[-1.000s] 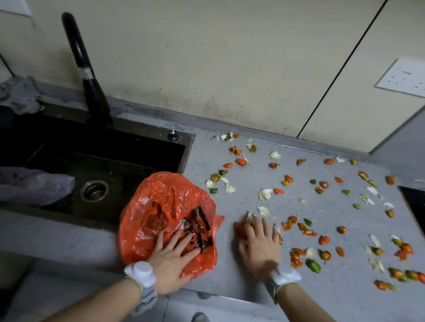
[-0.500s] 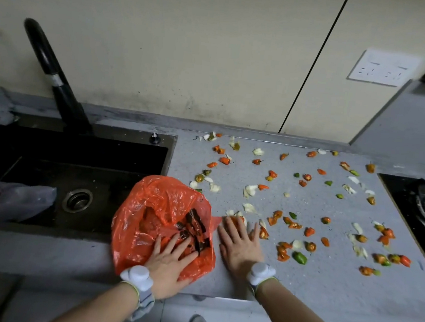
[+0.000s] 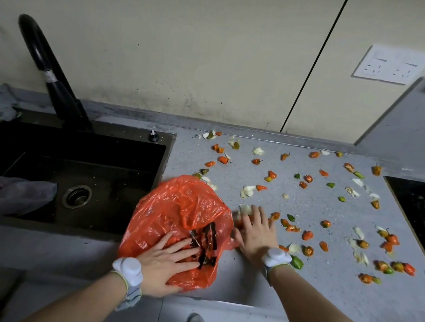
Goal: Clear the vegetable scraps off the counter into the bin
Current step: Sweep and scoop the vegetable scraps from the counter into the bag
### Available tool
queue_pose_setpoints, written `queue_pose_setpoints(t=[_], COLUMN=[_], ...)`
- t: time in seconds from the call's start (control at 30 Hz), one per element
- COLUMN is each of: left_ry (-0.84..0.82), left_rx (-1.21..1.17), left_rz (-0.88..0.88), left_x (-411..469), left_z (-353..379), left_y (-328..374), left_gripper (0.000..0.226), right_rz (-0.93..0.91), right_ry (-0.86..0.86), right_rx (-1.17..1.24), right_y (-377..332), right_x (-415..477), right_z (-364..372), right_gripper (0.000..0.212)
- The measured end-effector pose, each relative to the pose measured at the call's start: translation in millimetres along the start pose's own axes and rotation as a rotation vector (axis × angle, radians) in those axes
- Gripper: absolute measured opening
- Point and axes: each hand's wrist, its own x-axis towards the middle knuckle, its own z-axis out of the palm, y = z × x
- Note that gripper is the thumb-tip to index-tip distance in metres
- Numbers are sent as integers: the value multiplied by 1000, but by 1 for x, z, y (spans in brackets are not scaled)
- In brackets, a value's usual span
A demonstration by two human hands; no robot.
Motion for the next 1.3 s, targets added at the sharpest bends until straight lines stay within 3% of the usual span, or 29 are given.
queue_pose_setpoints(t=[0.13,0.3,0.4,0.57,0.73,0.83,1.13,1.3], left_ry=[93,48,-52,-68,-93,-97,-7,36], left_rx=[34,-39,-94,-100,-98,-96,-54,-53], left_rz=[-109,-264,-294,-296,-261,-230,-196,-202], left_x=[-9,-24,-24,-13,3,9,4,0], left_z=[2,14,9,5,-2,-5,-9,-15], left_y=[-10,-16,-14,-12,-7,-6,-4,2], left_gripper=[68,68,72,72,71,71,72,74], right_rz=[-182,-381,-324,-253,119,175,102,41], right_ry=[-44,-137,-64,64,-105,-122,-32,-41], right_rx=[-3,-83,-61,-138,31,88,-28,99], right_y=[-17,-32,-19,3,7,-2,-19,-12], right_x=[27,37,27,14,21,14,-11,-5], right_z=[-7,0,6,-1,-6,-2,12,7], right_gripper=[61,59,57,58,88,92,58,37])
